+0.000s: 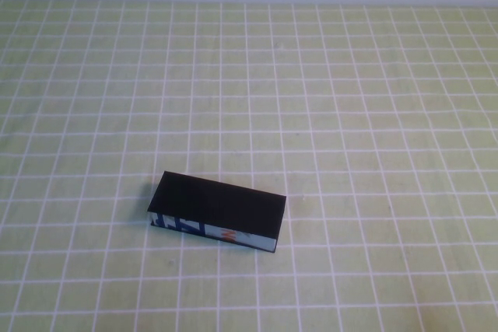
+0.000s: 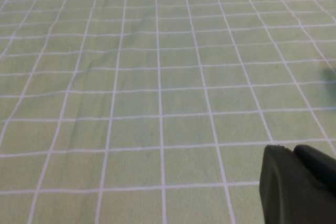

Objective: Return glasses to glasses case

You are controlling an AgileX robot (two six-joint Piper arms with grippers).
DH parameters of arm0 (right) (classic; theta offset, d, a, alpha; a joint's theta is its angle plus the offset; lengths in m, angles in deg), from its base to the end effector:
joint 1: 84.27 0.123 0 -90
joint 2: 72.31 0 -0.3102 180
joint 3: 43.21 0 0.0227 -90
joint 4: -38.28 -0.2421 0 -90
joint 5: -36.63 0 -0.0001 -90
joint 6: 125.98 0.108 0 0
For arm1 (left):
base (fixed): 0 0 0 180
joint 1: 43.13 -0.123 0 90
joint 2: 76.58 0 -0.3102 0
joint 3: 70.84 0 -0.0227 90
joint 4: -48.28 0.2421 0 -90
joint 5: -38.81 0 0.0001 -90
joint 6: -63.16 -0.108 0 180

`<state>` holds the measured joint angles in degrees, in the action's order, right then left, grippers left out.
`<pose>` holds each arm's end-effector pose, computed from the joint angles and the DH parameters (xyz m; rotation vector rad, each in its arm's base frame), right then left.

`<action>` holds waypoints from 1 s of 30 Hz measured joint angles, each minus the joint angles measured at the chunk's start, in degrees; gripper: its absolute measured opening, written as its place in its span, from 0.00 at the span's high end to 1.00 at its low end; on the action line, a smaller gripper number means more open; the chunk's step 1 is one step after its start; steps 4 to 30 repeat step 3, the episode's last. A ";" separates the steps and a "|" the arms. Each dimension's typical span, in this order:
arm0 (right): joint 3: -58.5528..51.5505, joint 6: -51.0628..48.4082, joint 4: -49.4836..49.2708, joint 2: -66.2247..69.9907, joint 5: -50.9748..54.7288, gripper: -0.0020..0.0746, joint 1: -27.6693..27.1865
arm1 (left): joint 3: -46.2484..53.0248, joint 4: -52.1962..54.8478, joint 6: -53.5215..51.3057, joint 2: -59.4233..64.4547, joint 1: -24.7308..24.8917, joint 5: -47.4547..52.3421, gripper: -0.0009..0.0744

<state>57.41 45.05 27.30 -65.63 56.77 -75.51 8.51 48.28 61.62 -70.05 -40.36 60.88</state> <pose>0.0340 0.0124 0.1688 -0.1653 1.8436 0.1837 0.0343 -0.0017 0.1649 0.0708 1.8828 -0.0147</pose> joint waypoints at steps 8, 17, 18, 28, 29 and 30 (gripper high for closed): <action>0.00 0.00 0.00 0.00 0.00 0.99 0.00 | 0.00 0.00 0.00 0.00 0.00 0.00 0.99; 0.00 0.00 0.00 0.00 0.00 0.99 0.00 | 0.00 0.00 0.00 0.00 0.00 0.00 0.99; 0.00 0.00 0.00 0.00 0.00 0.99 0.00 | 0.00 0.00 0.00 0.00 0.00 0.00 0.99; 0.00 0.00 0.00 0.00 0.00 0.99 0.00 | 0.00 0.00 0.00 0.00 0.00 0.00 0.99; 0.00 0.00 0.00 0.00 0.00 0.99 0.00 | 0.00 0.00 0.00 0.00 0.00 0.00 0.99; 0.00 0.00 0.00 0.00 0.00 0.99 0.00 | 0.00 0.00 0.00 0.00 0.00 0.00 0.99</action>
